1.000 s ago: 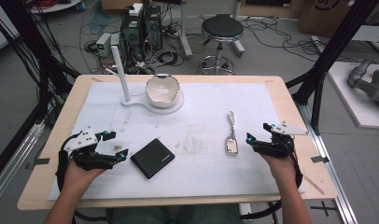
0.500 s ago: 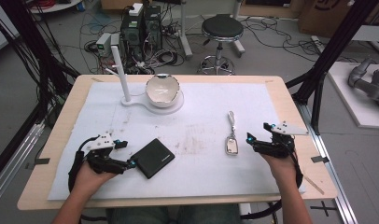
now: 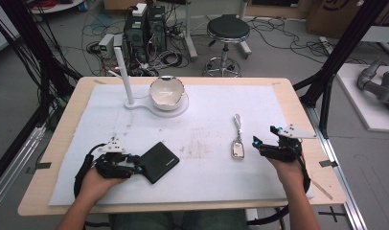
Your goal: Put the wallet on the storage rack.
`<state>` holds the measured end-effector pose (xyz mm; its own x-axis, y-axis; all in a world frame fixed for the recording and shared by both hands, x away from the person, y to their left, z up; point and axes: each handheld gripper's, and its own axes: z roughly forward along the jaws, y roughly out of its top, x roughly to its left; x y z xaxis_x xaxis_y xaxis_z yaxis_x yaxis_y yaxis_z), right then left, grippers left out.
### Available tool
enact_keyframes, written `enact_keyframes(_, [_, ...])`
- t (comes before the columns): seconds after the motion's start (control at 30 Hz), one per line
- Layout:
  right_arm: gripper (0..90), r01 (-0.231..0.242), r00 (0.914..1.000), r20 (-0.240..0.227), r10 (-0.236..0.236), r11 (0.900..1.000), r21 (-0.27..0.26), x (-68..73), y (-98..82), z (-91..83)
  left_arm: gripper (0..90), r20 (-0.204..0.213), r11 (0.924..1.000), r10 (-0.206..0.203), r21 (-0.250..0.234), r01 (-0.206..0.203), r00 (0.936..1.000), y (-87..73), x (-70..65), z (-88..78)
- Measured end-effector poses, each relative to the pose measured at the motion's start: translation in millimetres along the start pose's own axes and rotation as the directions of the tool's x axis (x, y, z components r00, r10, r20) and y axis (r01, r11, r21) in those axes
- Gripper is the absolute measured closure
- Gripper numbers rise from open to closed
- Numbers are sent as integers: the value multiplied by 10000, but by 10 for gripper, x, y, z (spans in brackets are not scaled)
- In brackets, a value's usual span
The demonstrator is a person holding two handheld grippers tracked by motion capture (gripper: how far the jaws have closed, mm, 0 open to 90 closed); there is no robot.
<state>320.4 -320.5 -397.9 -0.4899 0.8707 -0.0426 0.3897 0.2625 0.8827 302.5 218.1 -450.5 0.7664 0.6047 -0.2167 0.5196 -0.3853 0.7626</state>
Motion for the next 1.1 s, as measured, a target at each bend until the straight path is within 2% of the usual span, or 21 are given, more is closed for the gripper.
enact_keyframes(0.07, [206,41,10000,-6,-41,10000,-15,9,7,-2,508,-19,10000,62,39,-62,10000,4,-1,-5])
enact_keyframes(0.17, [206,72,10000,13,-72,10000,-39,17,16,-7,594,-18,10000,16,98,-16,10000,13,5,-21])
enact_keyframes(0.23, [206,96,10000,1,-96,9999,-59,21,18,-11,635,-147,9992,401,43,-401,9991,24,-15,-44])
enact_keyframes(0.27, [206,96,10000,1,-96,9999,-59,21,18,-11,667,-147,9992,401,43,-401,9991,24,-15,-44])
enact_keyframes(0.3, [206,94,10000,-1,-95,9999,-63,19,15,-9,679,-261,9979,641,89,-639,9976,43,-39,-52])
enact_keyframes(0.43, [206,81,10000,-22,-81,9999,-72,17,13,-7,717,-315,9973,725,122,-721,9969,70,-57,-69])
enact_keyframes(0.6, [206,124,9999,-18,-125,9998,-121,9,18,-17,741,-155,9971,532,-545,-540,9985,119,-83,-144])
enact_keyframes(0.7, [206,153,9999,-1,-153,9998,-156,0,16,-20,750,-34,9920,366,-1210,-367,9993,157,-102,-204])
enact_keyframes(0.8, [206,113,9999,-8,-113,9998,-169,1,17,-22,758,19,9878,439,-1497,-432,9990,195,-135,-255])
enact_keyframes(0.97, [206,173,9998,-13,-174,9997,-174,6,22,-21,763,94,9755,592,-2128,-559,9982,261,-183,-344])
enact_keyframes(1.1, [206,165,9999,-27,-165,9997,-162,12,20,-20,763,158,9646,558,-2589,-498,9983,304,-184,-413])
